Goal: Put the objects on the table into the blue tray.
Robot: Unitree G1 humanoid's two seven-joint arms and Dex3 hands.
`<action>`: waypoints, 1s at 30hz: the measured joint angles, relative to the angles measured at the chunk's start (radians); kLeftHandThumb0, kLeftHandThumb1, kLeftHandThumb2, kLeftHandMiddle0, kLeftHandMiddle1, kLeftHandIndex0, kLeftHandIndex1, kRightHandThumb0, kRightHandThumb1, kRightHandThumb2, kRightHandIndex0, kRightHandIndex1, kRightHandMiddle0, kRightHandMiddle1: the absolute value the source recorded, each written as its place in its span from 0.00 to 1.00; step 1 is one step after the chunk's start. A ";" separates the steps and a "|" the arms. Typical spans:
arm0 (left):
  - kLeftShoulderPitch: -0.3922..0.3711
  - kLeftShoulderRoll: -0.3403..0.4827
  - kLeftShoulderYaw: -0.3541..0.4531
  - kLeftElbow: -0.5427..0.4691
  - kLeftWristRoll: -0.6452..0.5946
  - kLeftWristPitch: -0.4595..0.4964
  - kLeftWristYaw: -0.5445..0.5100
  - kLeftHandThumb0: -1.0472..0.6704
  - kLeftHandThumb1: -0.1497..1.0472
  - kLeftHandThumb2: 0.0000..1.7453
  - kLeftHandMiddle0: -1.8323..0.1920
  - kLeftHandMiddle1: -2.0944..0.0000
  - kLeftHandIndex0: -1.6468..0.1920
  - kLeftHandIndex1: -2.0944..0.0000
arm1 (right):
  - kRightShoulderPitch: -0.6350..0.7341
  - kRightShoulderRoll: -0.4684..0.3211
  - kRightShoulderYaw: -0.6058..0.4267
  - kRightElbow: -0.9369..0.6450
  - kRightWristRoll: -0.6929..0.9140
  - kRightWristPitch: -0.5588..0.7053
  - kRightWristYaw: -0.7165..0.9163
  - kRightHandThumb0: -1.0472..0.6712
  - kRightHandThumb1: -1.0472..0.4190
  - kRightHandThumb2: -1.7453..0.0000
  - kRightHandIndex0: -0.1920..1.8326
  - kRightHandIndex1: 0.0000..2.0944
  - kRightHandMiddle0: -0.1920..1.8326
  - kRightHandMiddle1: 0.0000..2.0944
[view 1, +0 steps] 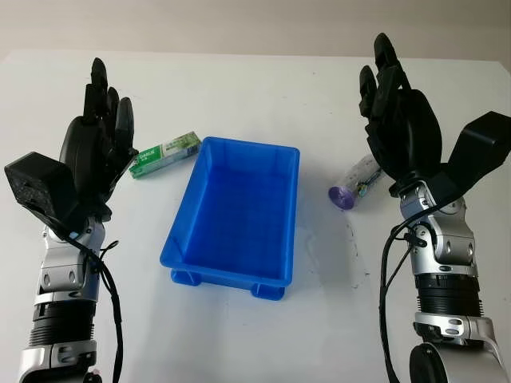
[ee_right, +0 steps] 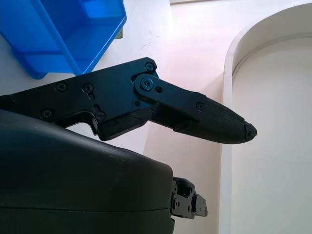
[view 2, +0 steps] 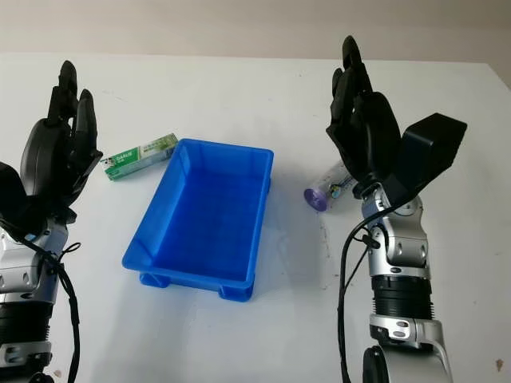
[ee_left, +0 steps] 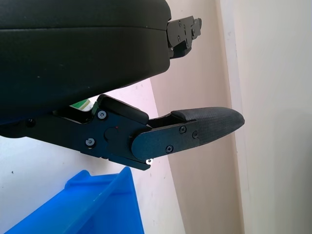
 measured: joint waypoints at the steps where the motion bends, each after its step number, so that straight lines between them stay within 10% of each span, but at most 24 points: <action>1: 0.000 0.000 0.000 -0.004 0.000 0.002 0.000 0.17 1.00 0.37 1.00 1.00 1.00 1.00 | 0.003 0.000 0.000 -0.004 0.000 0.001 -0.001 0.13 0.00 0.55 0.00 0.00 0.00 0.00; 15: 0.002 -0.001 -0.003 -0.028 0.001 0.026 0.004 0.17 1.00 0.36 1.00 1.00 1.00 1.00 | 0.011 -0.032 -0.003 -0.017 -0.014 0.012 0.031 0.13 0.00 0.60 0.00 0.00 0.00 0.00; 30: 0.028 0.000 -0.002 -0.048 0.001 0.034 0.005 0.17 1.00 0.37 1.00 1.00 1.00 1.00 | -0.123 -0.394 0.051 0.049 -0.234 -0.037 0.233 0.13 0.10 0.98 0.00 0.00 0.02 0.02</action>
